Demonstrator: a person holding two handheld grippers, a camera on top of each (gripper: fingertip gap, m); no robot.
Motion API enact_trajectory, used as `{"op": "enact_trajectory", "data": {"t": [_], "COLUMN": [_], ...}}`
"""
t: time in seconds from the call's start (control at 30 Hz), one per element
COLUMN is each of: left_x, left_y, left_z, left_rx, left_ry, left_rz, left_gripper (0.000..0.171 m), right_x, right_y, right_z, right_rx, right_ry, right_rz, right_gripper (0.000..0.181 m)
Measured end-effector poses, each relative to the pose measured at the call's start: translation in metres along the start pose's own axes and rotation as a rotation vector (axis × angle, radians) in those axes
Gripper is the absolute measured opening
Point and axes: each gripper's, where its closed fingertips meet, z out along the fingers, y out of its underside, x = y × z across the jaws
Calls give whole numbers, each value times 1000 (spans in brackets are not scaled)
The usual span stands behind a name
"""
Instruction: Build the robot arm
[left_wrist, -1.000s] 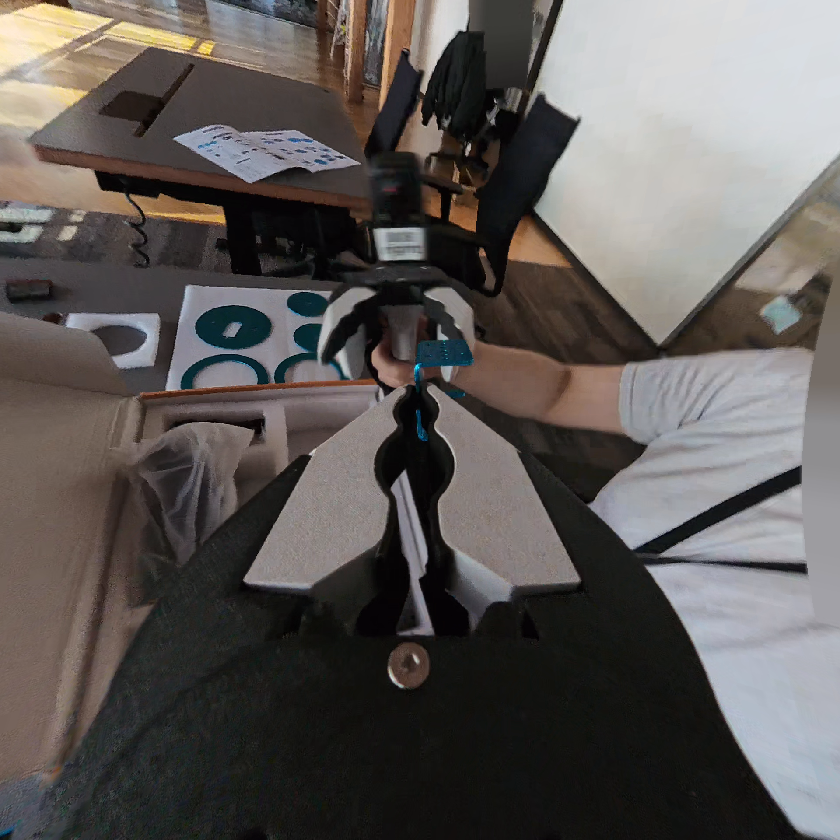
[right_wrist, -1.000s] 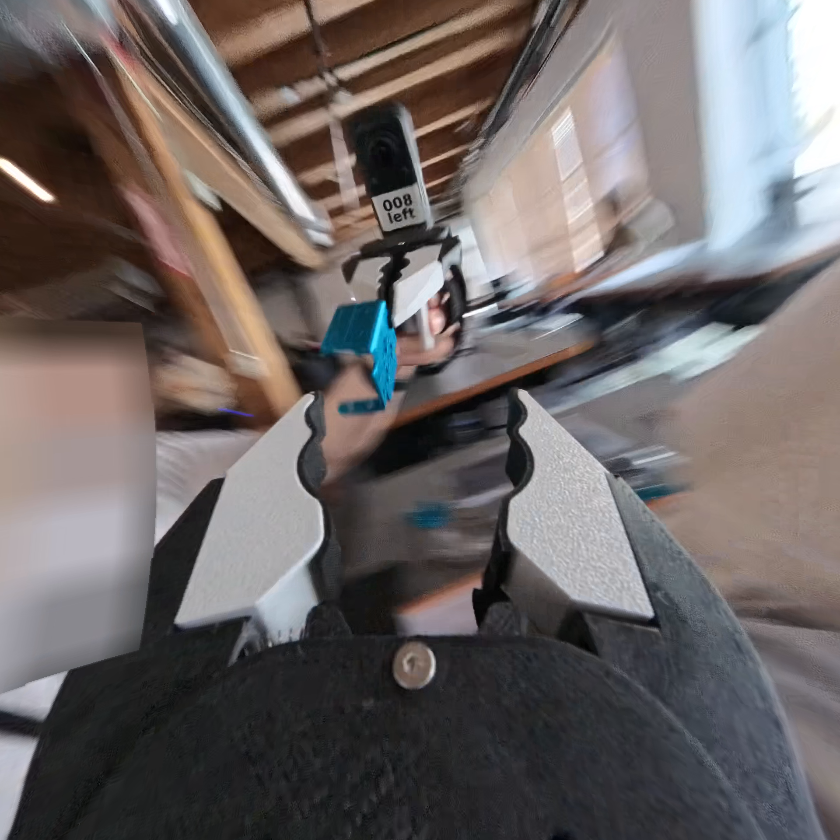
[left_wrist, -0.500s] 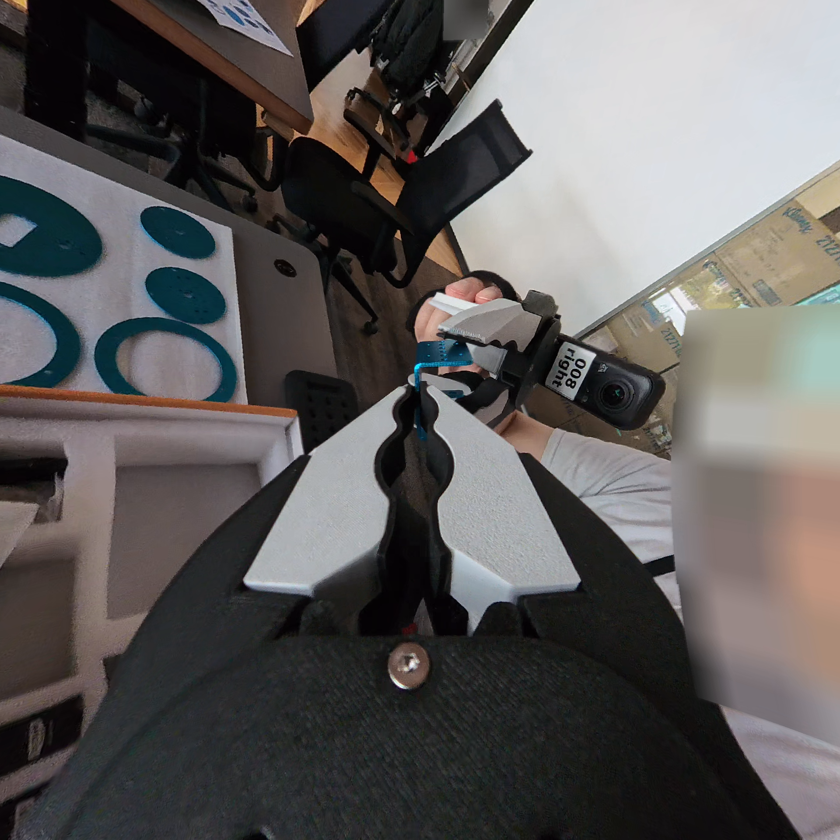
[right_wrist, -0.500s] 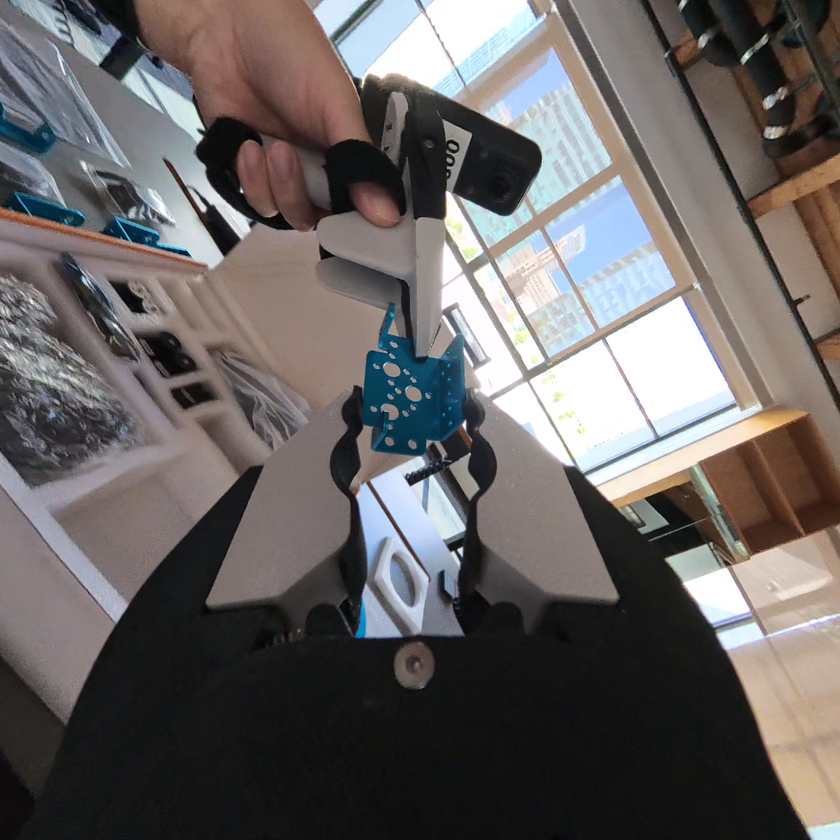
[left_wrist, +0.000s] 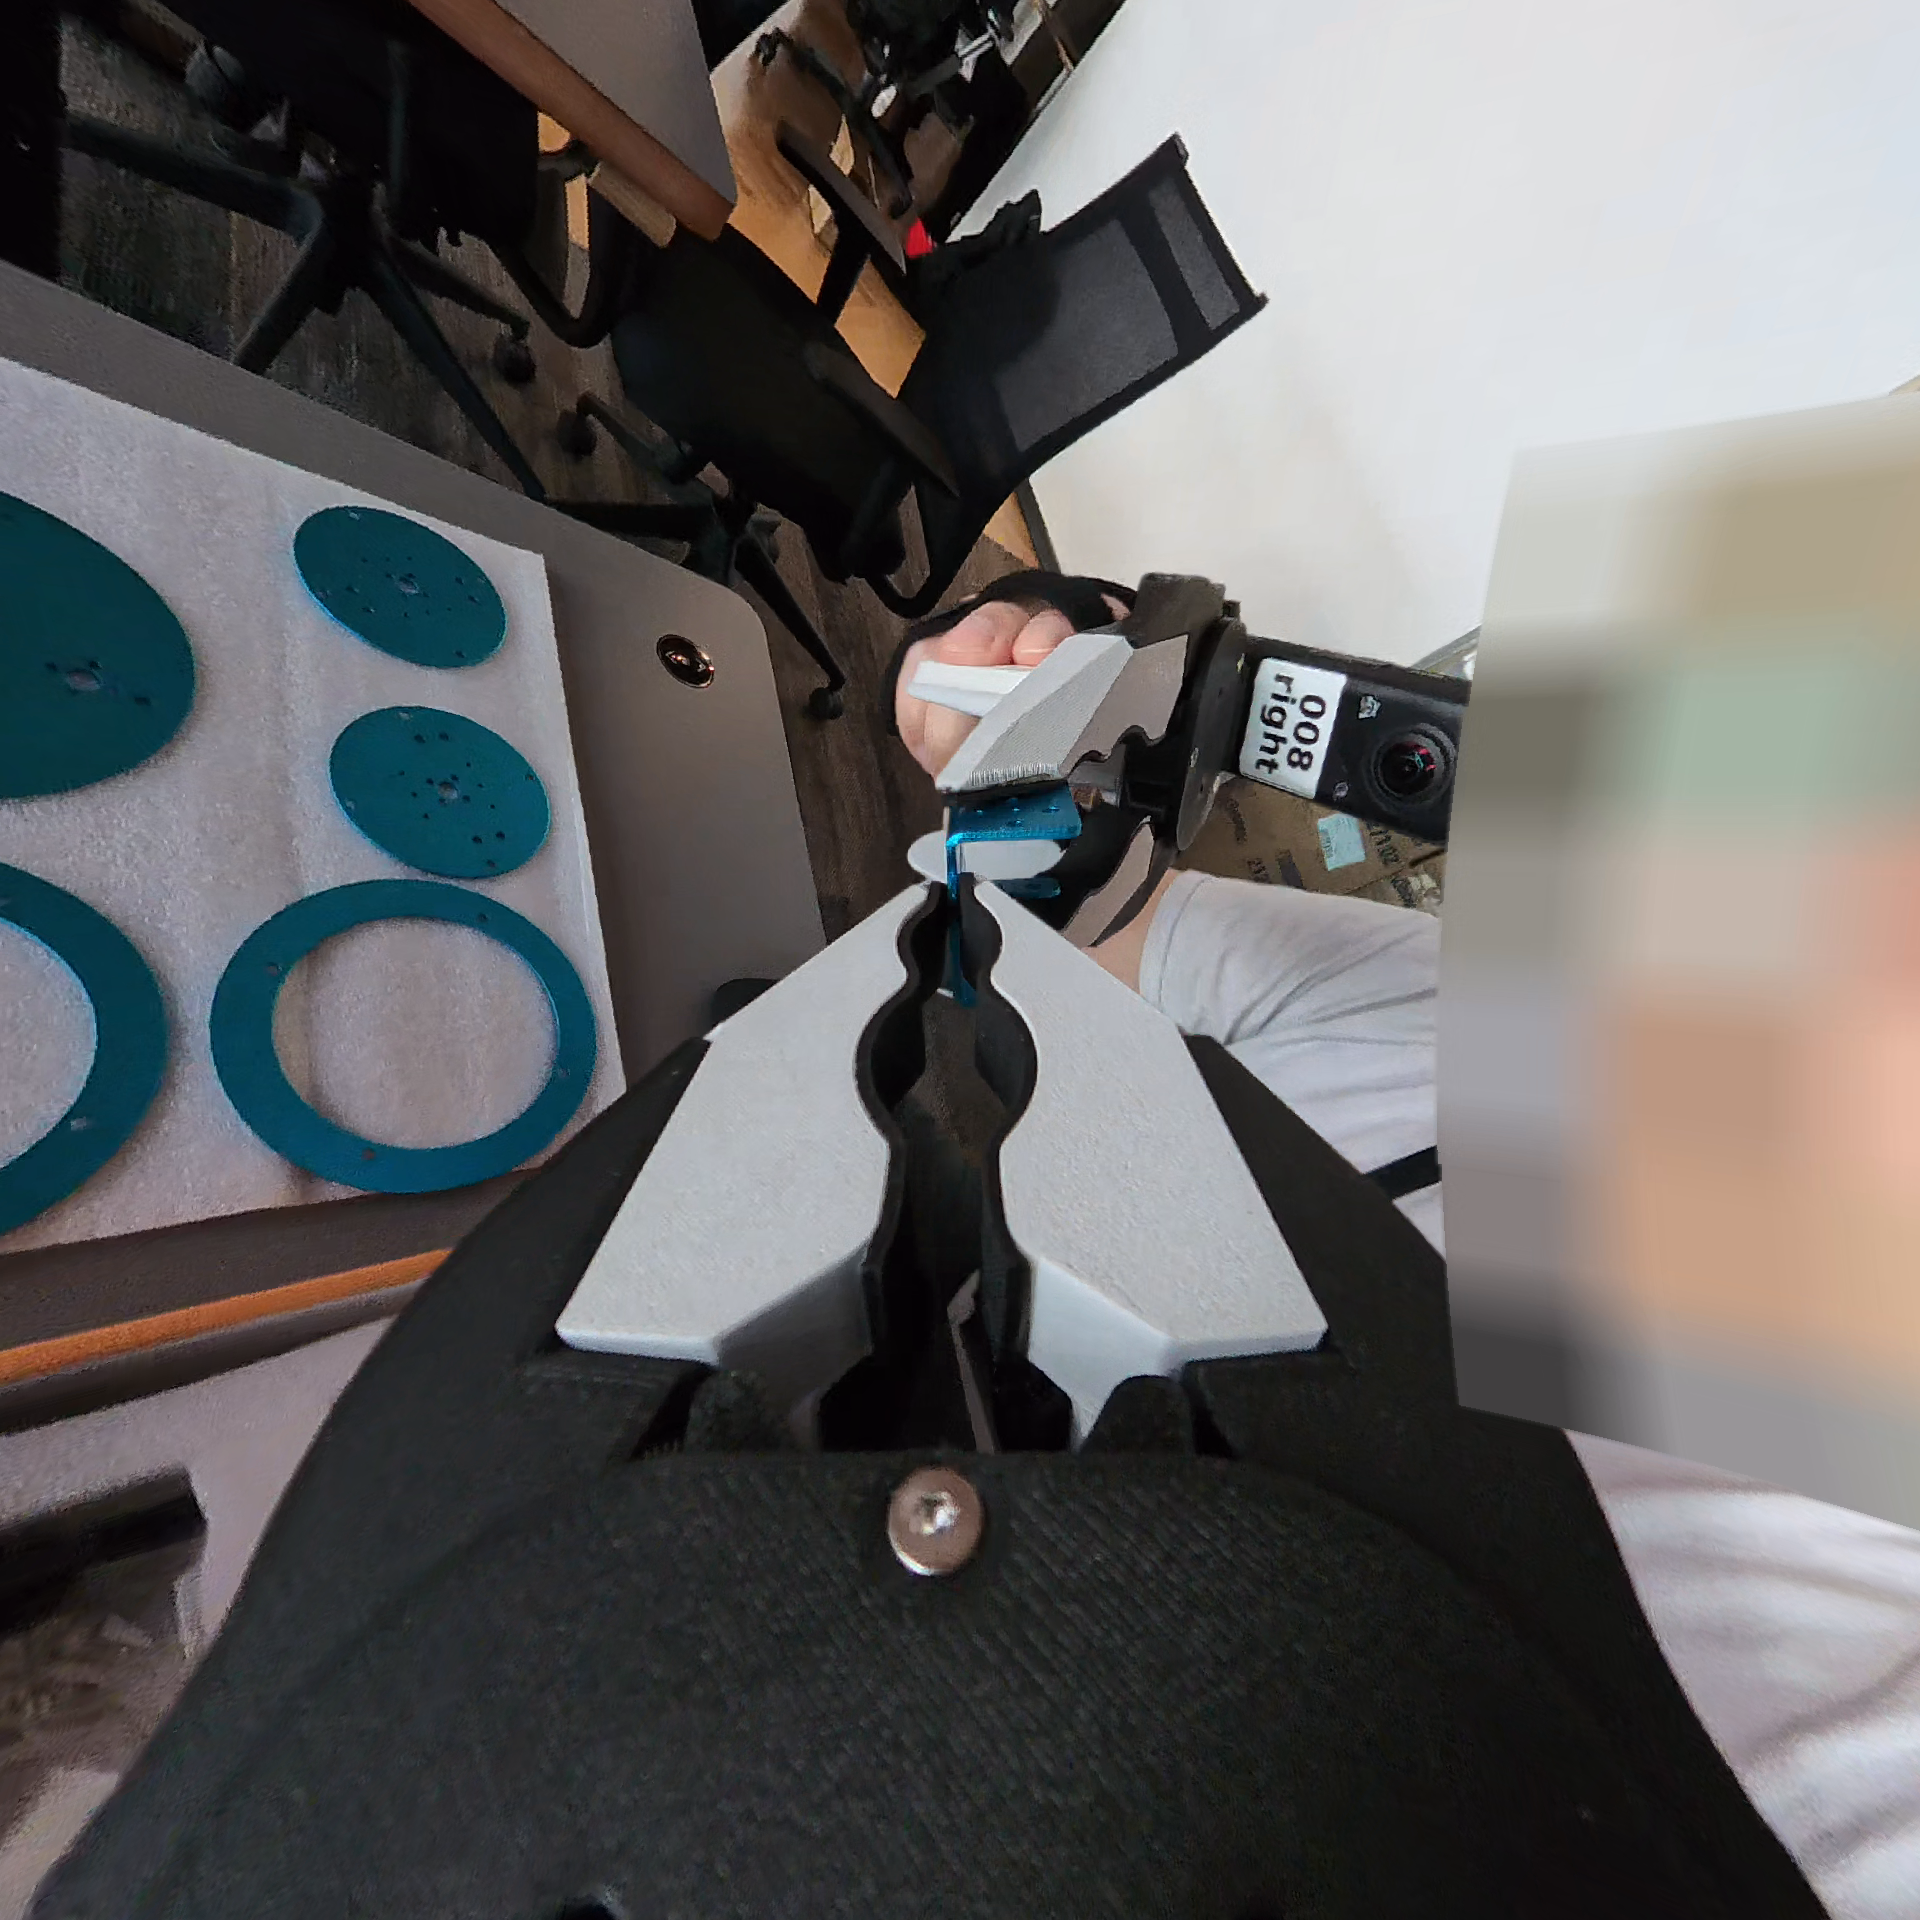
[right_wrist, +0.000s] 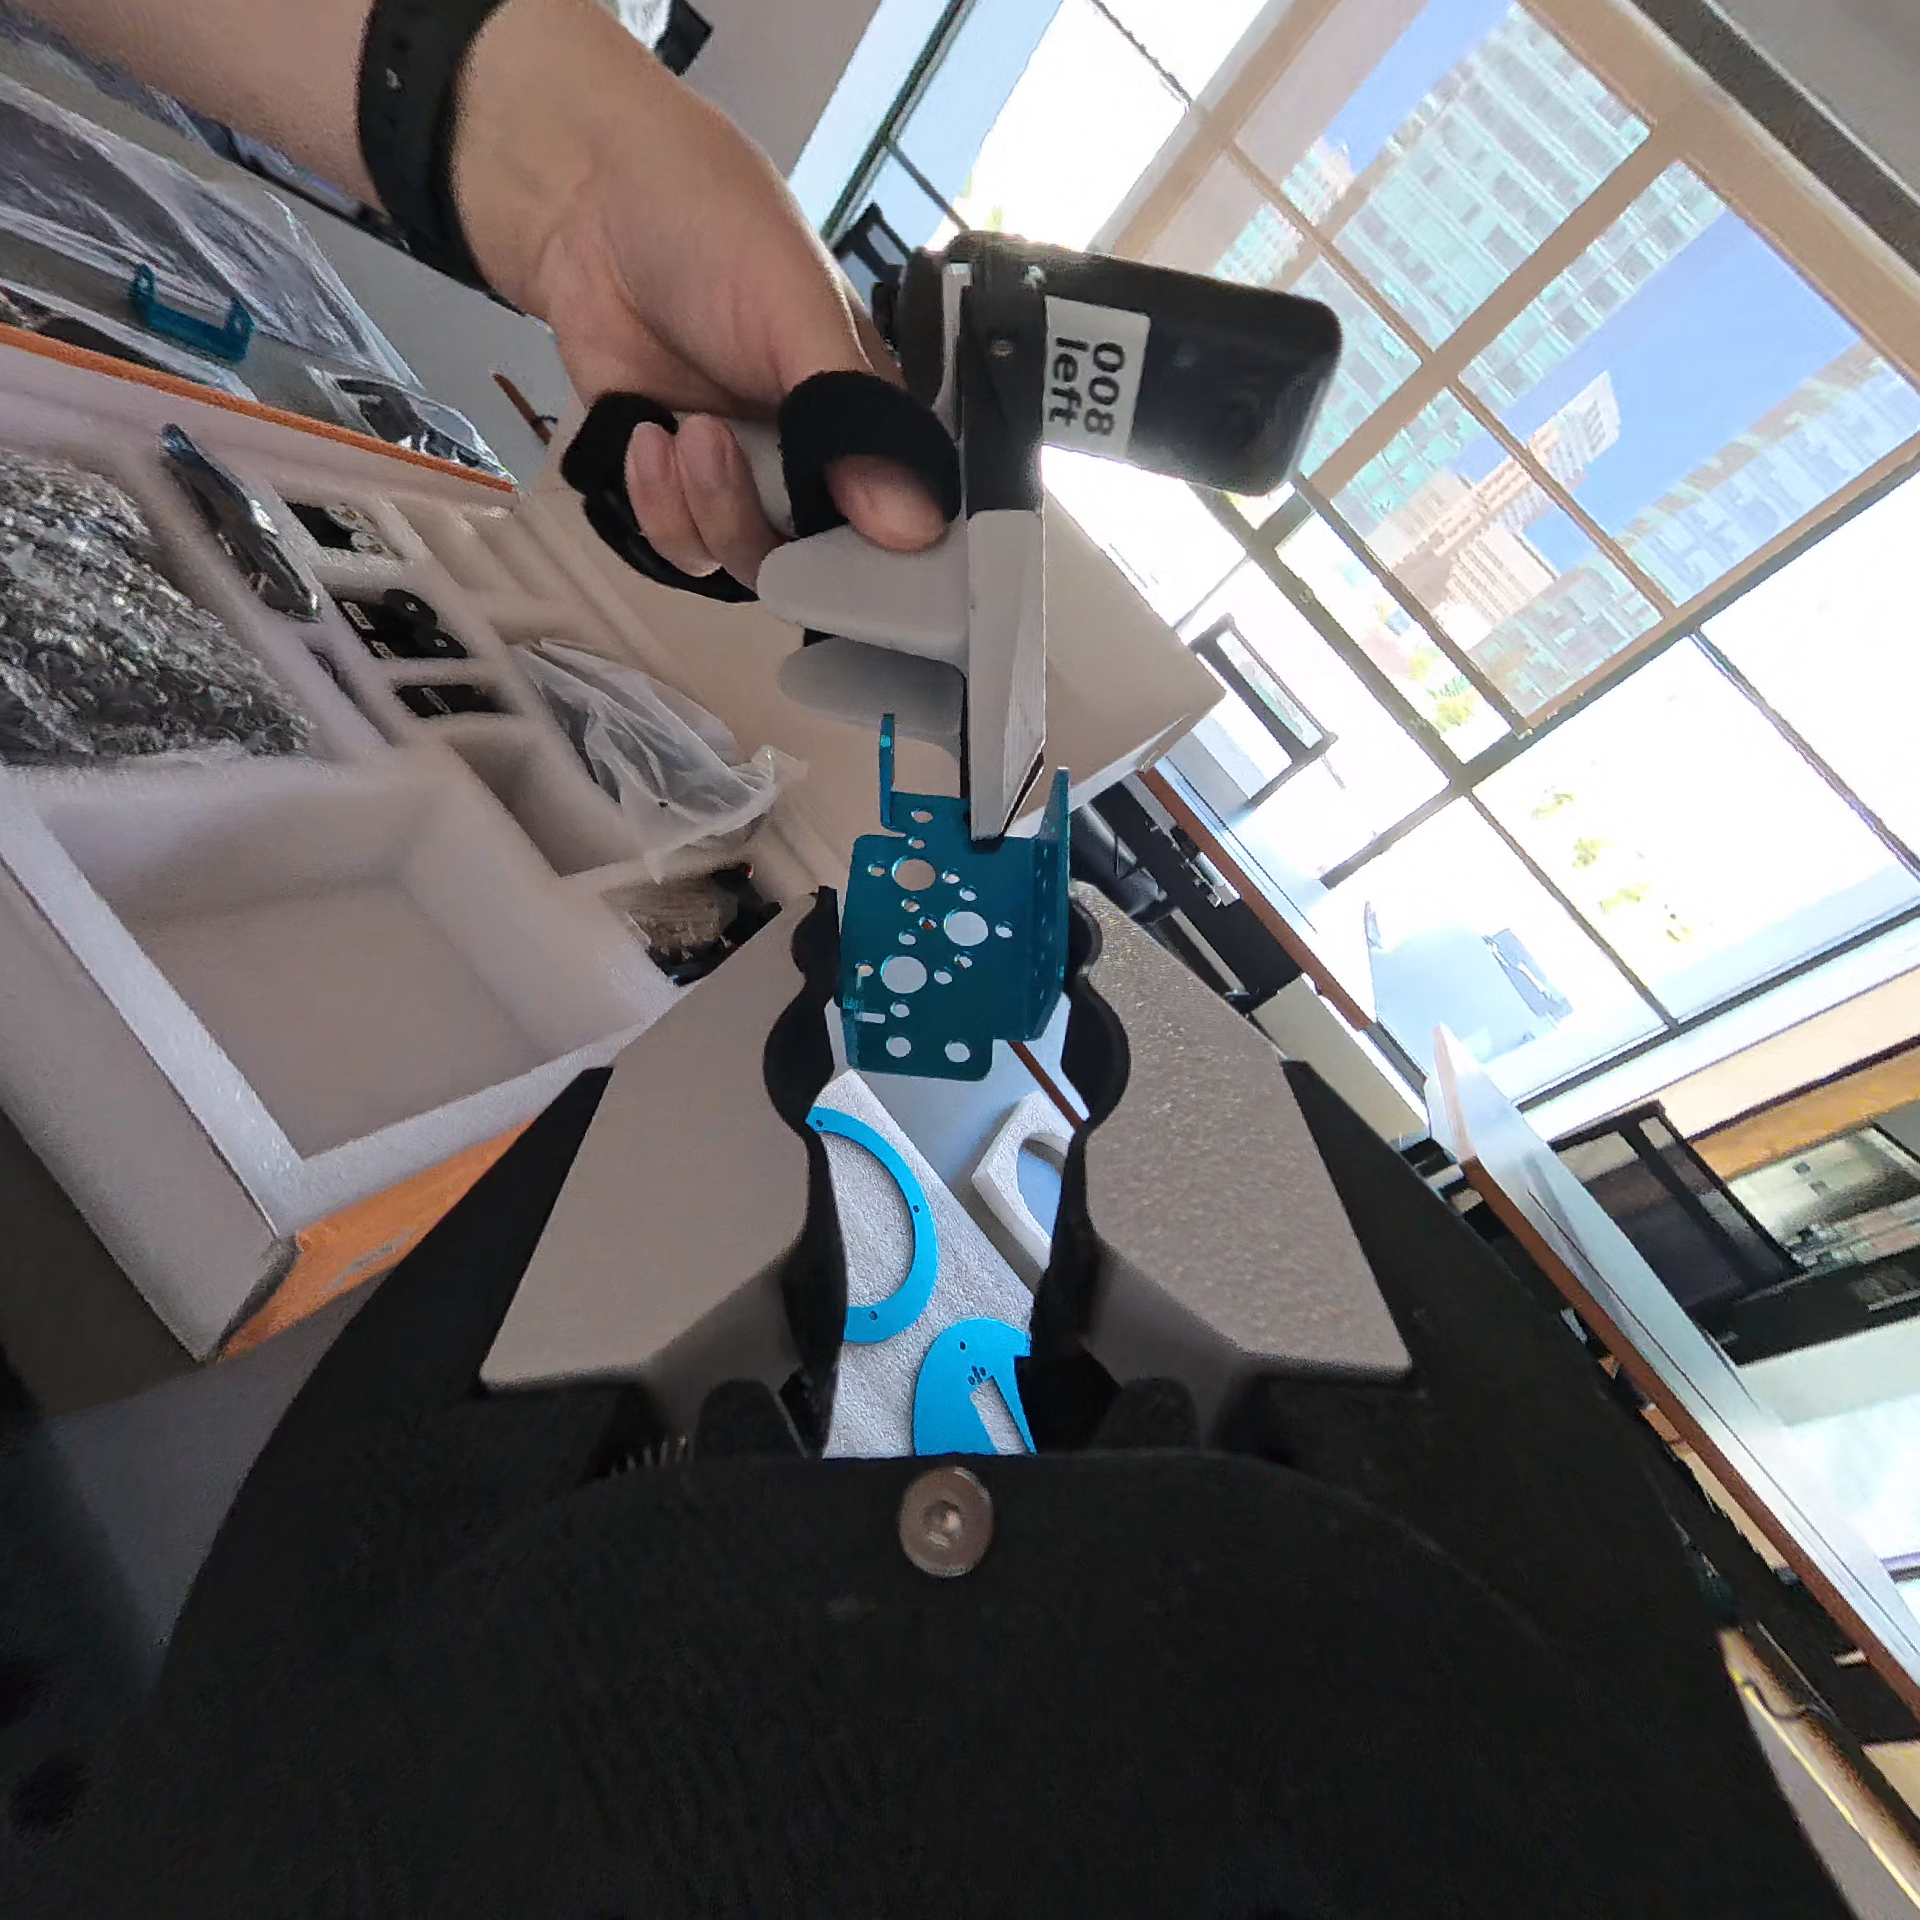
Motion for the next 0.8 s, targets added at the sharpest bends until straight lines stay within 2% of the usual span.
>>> {"op": "enact_trajectory", "data": {"t": [0.07, 0.13, 0.27, 0.33, 0.5, 0.67, 0.8], "left_x": [-1, 0, -2, 3, 36, 77, 106], "left_y": [-4, -8, -22, -29, -46, -64, -64], "left_z": [10, 22, 49, 66, 121, 175, 210], "left_rx": [-9, 0, 41, 69, 168, 267, 319], "left_ry": [-14, -17, -67, -74, -64, -75, -60], "left_rz": [23, 40, 80, 76, 74, 112, 145], "left_gripper": [0, 15, 31, 31, 28, 28, 29], "right_x": [4, 6, 17, 24, 41, 62, 101], "right_y": [6, 13, 25, 30, 31, 37, 65], "right_z": [-8, -17, -40, -58, -125, -202, -266], "right_rx": [31, 56, 111, 128, 171, 151, 54], "right_ry": [11, 12, -18, -50, -101, -123, -31], "right_rz": [-35, -68, -83, -71, -97, -114, -99], "right_gripper": [40, 40, 39, 39, 38, 38, 38]}}
